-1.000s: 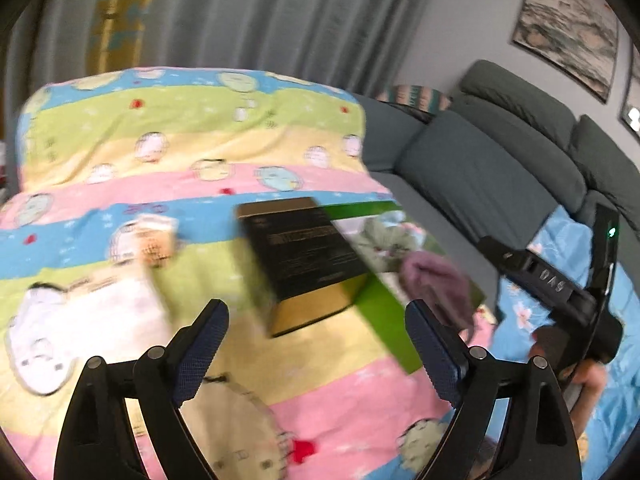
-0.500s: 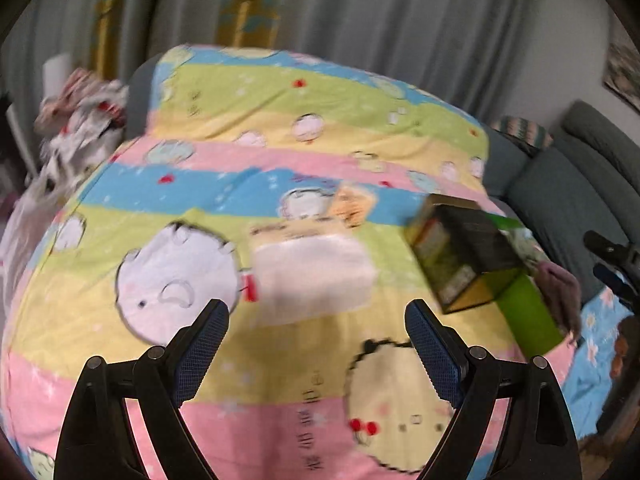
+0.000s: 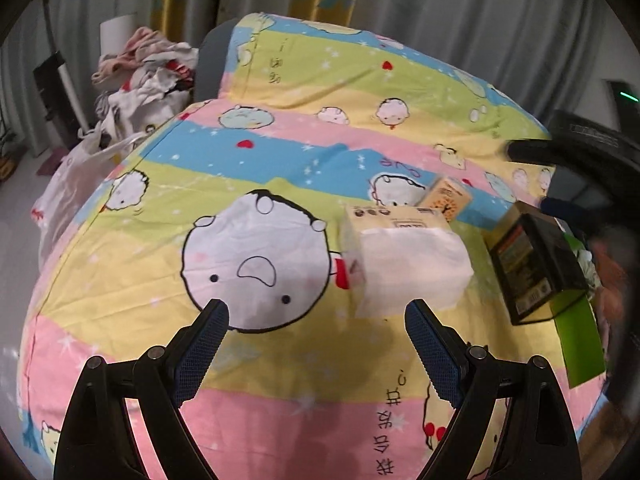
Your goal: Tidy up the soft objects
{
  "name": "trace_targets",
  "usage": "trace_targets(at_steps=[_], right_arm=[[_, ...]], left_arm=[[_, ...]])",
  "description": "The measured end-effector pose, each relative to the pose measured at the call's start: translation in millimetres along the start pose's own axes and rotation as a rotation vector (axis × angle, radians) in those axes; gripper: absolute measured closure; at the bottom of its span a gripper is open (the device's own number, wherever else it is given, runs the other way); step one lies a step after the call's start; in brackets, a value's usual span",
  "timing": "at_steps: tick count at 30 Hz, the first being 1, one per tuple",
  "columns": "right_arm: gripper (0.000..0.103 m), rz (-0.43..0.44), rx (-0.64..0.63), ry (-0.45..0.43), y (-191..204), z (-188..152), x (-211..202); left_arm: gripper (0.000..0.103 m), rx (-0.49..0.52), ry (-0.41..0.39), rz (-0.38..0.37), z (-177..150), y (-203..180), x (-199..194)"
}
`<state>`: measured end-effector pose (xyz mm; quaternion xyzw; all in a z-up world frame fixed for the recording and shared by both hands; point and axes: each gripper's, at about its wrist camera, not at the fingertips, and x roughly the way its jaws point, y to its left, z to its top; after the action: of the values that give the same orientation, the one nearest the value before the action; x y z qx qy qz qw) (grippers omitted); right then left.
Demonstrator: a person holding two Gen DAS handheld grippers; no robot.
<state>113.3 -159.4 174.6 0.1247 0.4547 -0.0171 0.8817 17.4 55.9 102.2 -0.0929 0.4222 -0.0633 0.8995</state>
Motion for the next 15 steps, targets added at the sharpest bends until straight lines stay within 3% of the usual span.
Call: trace_targets(at_steps=[4,8,12,15], right_arm=[[0.021,-0.099,-0.012,0.101,10,21,61],[0.026,-0.161,0.021,0.150,-1,30,92],[0.051,-0.184,0.011,0.188,-3,32,112],[0.052,-0.195,-0.016,0.156,3,29,108]], left_arm=[[0.013,-0.035,0.002,-0.014,4,9,-1],[0.013,-0.065,0.018,-0.029,8,18,0],[0.013,-0.098,0.020,-0.061,10,25,-3],[0.013,-0.117,0.023,-0.085,11,27,-4]])
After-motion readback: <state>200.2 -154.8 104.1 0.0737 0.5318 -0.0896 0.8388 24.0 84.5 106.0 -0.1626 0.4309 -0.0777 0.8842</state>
